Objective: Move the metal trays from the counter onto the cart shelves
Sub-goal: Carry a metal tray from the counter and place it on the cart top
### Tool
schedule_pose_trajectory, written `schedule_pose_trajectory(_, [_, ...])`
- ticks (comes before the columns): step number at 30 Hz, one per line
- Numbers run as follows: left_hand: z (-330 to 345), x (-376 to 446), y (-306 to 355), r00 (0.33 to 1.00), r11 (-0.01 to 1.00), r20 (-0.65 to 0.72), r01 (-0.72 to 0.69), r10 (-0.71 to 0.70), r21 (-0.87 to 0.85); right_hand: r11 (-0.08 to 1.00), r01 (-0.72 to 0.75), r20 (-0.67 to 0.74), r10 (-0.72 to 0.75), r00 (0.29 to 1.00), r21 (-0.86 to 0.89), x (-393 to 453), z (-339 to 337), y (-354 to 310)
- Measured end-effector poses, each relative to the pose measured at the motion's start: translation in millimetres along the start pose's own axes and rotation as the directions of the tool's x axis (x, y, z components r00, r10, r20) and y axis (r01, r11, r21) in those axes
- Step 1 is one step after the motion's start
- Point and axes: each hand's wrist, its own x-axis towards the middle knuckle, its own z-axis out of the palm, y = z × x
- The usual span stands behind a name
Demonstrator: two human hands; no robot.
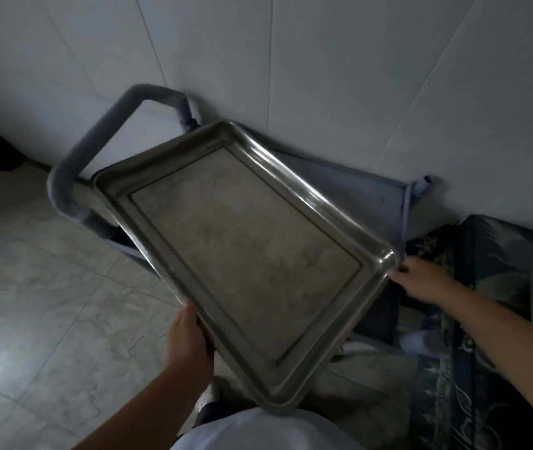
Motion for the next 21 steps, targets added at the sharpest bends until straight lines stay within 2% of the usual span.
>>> schedule_pose_trajectory(1, [0.4, 0.3, 1.2, 0.999, 1.0, 0.029, 0.015, -0.014, -0.016, 0.971, -0.067, 0.101, 0.045, 0.994, 0.228, -8.0, 5.1, 4.6])
schedule_pose_trajectory(3, [2.6, -0.4, 1.4, 0.997, 0.999, 0.07, 0.031, -0.029, -0.026, 0.803, -0.178, 0.189, 0.083, 0.979, 0.568, -12.0, 13.2, 2.7])
schedule_pose_trajectory(5, [6.8, -4.1, -3.0, 0.99, 0.999, 0.136, 0.043, -0.039, -0.027, 0.67, -0.212, 0.163, 0.136, 0.977, 0.712, -2.0, 14.1, -4.3])
schedule_pose_trajectory(6, [10.7, -6.3, -5.8, 0.983, 0.999, 0.177, 0.052, -0.049, -0.015, 0.639, -0.192, 0.121, 0.154, 0.981, 0.745, 6.2, 11.3, -8.2])
schedule_pose_trajectory(9, [30.0, -10.6, -13.1, 0.957, 0.987, 0.28, 0.028, -0.073, 0.159, 0.594, -0.118, -0.006, 0.202, 0.979, 0.796, 35.8, -1.0, -15.8])
schedule_pose_trajectory(11, [50.4, -10.5, -19.5, 0.956, 0.974, 0.278, 0.025, -0.089, 0.224, 0.592, -0.073, -0.087, 0.237, 0.968, 0.803, 52.8, -10.2, -18.6])
schedule_pose_trajectory(13, [72.0, -9.9, -28.6, 0.966, 0.974, 0.238, 0.052, -0.105, 0.219, 0.646, -0.029, -0.18, 0.256, 0.95, 0.763, 63.5, -16.9, -22.0])
schedule_pose_trajectory(15, [92.3, -8.1, -39.9, 0.977, 0.978, 0.179, 0.08, -0.116, 0.195, 0.751, -0.016, -0.237, 0.228, 0.944, 0.66, 66.6, -18.3, -22.6])
schedule_pose_trajectory(17, [108.5, -5.8, -51.2, 0.982, 0.978, 0.136, 0.102, -0.128, 0.182, 0.817, -0.018, -0.215, 0.172, 0.961, 0.576, 59.3, -12.6, -18.2])
schedule_pose_trajectory(21, [127.0, -1.1, -58.4, 0.981, 0.97, 0.132, 0.112, -0.142, 0.215, 0.824, -0.073, -0.049, 0.122, 0.991, 0.562, 41.9, 4.2, 5.3])
